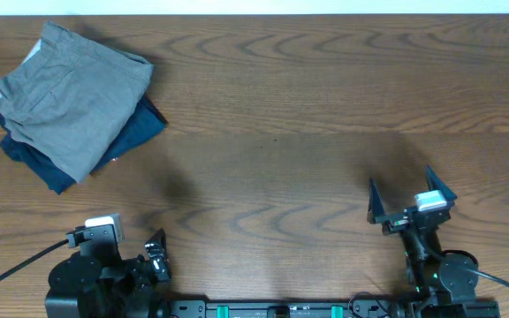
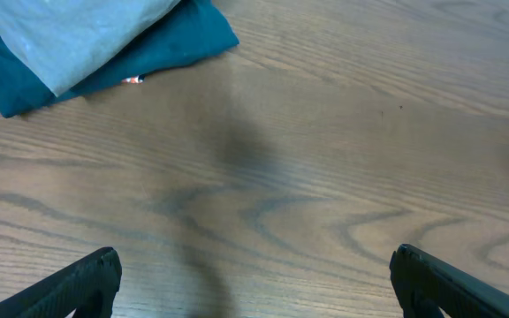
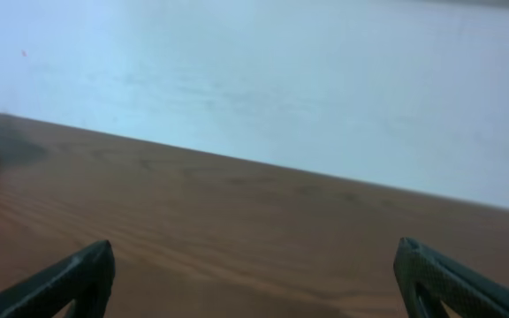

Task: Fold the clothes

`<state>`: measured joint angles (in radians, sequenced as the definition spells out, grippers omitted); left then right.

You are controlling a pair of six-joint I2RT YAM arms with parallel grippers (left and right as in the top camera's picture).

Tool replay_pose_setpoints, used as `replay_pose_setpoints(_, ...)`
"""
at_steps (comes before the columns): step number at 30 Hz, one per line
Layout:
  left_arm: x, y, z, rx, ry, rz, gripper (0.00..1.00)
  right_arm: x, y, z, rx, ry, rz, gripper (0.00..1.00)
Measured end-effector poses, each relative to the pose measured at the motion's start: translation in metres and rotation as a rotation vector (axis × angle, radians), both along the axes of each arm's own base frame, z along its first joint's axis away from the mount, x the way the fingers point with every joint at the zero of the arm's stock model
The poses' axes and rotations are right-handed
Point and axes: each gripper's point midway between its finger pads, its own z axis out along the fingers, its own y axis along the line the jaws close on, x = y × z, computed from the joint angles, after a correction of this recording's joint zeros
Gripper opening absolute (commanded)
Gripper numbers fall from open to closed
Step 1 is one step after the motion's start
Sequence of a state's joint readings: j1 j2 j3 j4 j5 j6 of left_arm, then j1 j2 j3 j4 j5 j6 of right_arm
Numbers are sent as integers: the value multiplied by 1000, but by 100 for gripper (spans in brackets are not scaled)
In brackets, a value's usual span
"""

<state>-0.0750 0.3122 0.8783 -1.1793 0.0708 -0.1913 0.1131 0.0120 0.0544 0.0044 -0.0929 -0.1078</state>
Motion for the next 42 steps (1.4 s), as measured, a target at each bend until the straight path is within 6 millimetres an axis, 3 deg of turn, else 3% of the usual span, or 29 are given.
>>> replay_pose_setpoints(5, 0, 0, 0, 0, 0, 0, 98, 3, -1, -41, -81, 105, -9, 99)
replay_pose_setpoints(42, 0, 0, 0, 0, 0, 0, 98, 3, -3, -40, -116, 95, -18, 99)
